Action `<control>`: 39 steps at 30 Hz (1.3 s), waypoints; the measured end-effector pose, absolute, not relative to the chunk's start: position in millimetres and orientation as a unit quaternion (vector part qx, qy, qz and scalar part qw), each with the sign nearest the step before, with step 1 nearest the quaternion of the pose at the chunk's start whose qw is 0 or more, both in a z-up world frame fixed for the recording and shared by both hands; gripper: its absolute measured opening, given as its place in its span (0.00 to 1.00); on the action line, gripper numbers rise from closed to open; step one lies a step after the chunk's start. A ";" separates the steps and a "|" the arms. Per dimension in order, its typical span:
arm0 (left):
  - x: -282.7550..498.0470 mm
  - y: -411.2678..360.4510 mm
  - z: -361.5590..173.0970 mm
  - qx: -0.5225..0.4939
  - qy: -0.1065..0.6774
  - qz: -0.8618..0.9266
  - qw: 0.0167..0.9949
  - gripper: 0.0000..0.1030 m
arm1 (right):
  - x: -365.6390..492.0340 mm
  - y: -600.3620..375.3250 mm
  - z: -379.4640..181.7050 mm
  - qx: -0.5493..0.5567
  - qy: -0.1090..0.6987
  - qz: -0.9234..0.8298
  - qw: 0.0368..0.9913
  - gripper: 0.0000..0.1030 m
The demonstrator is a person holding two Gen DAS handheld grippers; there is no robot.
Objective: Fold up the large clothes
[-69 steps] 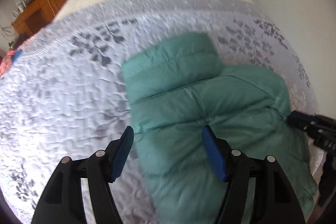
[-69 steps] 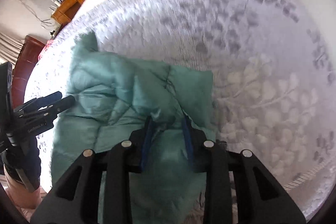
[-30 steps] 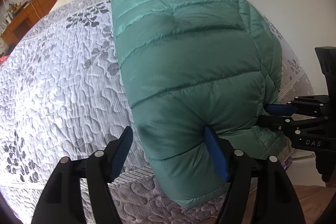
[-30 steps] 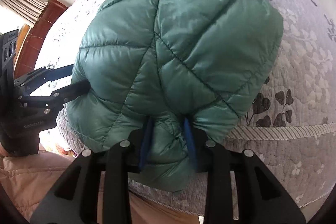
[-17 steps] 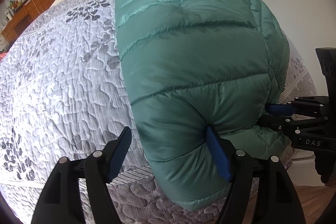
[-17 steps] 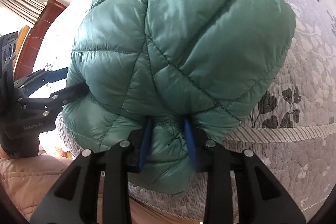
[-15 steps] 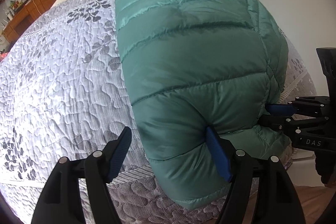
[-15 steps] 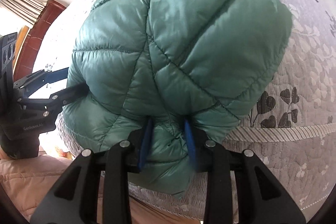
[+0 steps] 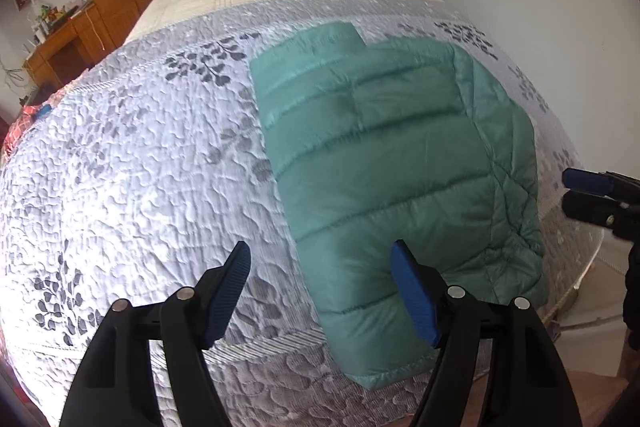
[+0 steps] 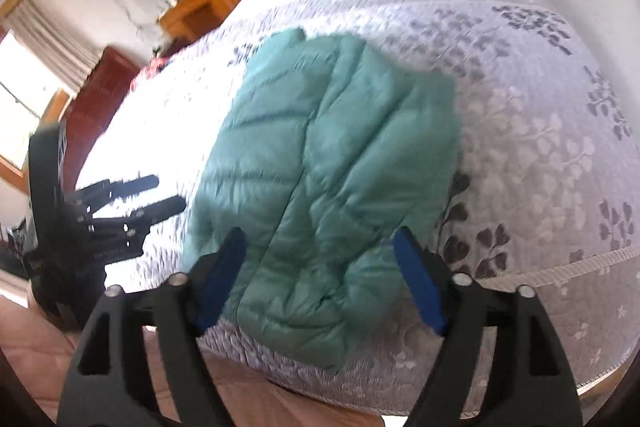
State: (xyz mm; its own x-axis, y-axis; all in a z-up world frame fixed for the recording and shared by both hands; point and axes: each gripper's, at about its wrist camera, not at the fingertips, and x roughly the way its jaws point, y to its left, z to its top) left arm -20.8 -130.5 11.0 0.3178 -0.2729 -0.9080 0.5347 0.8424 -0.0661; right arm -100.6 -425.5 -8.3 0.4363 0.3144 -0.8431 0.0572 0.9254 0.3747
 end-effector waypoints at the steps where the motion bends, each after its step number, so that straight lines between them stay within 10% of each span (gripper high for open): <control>1: -18.8 -129.1 11.8 0.123 0.525 -0.248 0.804 0.72 | -99.7 -431.3 -10.4 0.185 0.526 0.072 0.827 0.81; 39: 75.2 -112.1 -122.2 -0.294 0.612 -0.455 0.576 0.89 | -49.2 -477.0 -161.6 0.514 0.491 0.212 0.670 0.83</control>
State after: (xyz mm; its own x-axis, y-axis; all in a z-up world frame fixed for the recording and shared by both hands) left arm 75.2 -112.1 -122.2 -0.1636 -0.8844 -0.4371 0.1645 0.4124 -0.8960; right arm -49.2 -477.0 -161.6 0.4272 0.7899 -0.4401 0.2202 0.3812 0.8979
